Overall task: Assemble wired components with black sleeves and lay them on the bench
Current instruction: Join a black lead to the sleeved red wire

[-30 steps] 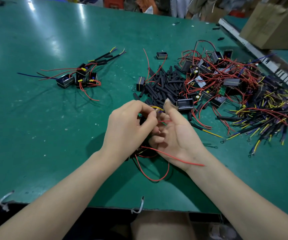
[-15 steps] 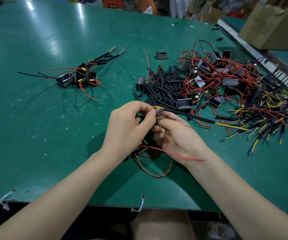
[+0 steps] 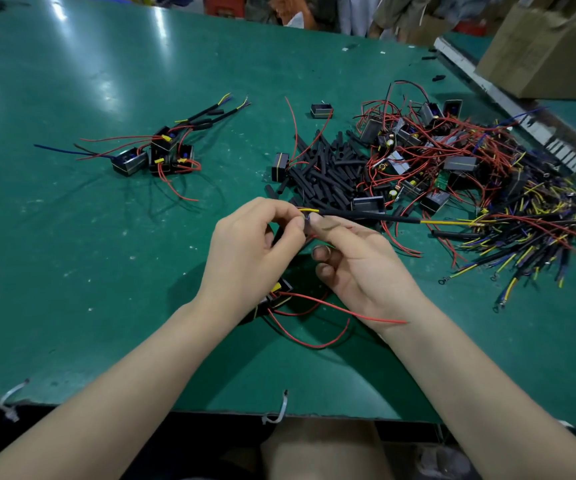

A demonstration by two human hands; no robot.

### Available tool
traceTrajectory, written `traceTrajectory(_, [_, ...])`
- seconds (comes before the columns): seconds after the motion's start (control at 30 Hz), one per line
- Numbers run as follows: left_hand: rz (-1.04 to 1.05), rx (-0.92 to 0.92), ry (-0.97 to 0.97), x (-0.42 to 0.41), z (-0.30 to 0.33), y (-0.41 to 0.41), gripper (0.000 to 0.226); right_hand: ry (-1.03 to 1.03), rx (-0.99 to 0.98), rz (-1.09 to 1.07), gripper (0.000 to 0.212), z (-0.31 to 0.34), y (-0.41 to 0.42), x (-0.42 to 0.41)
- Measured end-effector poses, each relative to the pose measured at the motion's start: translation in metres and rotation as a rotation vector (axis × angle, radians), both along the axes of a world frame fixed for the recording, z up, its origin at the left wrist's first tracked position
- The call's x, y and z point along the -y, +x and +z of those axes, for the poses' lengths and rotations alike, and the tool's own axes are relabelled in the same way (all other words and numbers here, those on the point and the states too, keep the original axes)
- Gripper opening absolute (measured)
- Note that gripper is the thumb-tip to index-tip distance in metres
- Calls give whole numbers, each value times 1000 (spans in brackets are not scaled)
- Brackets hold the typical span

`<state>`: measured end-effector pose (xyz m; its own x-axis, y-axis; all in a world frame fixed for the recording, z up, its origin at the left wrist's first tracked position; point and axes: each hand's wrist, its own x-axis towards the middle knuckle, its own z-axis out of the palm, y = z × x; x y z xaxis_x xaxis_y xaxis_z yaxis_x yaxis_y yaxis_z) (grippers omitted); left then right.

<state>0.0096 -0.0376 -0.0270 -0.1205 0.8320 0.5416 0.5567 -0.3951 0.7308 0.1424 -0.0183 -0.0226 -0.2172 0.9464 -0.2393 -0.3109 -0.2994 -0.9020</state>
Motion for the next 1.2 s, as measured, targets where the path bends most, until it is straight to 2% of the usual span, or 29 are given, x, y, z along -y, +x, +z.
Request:
traceTrajectory(0.07, [-9,16,-3,0,0,0,11,72,41,-14,5,-1,0,0])
traceTrajectory(0.17, [-45,67,-49,-1,-1,-1,16,268,201,-50,11,-3,0,2])
traceTrajectory(0.33, [-200,277,-255,-3,3,-3,25,582,504,-133,25,-6,2,2])
traceTrajectory(0.43, [-339,448,-413,-5,8,-5,25,690,553,-102,31,-6,7,1])
traceTrajectory(0.5, [-376,478,-476,-5,9,-7,22,686,542,-59,32,-4,10,-2])
traceTrajectory(0.63, [-394,462,-481,-6,10,-13,17,713,550,-33,26,0,16,-4])
traceTrajectory(0.73, [-439,411,-491,-5,11,-16,20,858,550,56,49,4,20,-4])
traceTrajectory(0.83, [-444,362,-532,-5,10,-18,19,997,667,100,30,3,22,-4])
traceTrajectory(0.97, [-415,321,-587,-7,6,-24,16,824,606,66,31,0,20,-3])
traceTrajectory(1.1, [-440,298,-583,-2,4,-33,22,788,579,29,31,-1,21,-4])
traceTrajectory(1.13, [-423,271,-598,0,2,-37,26,776,553,24,32,-1,21,-3])
traceTrajectory(1.2, [-349,96,-622,5,0,-45,21,743,507,23,29,0,20,-3])
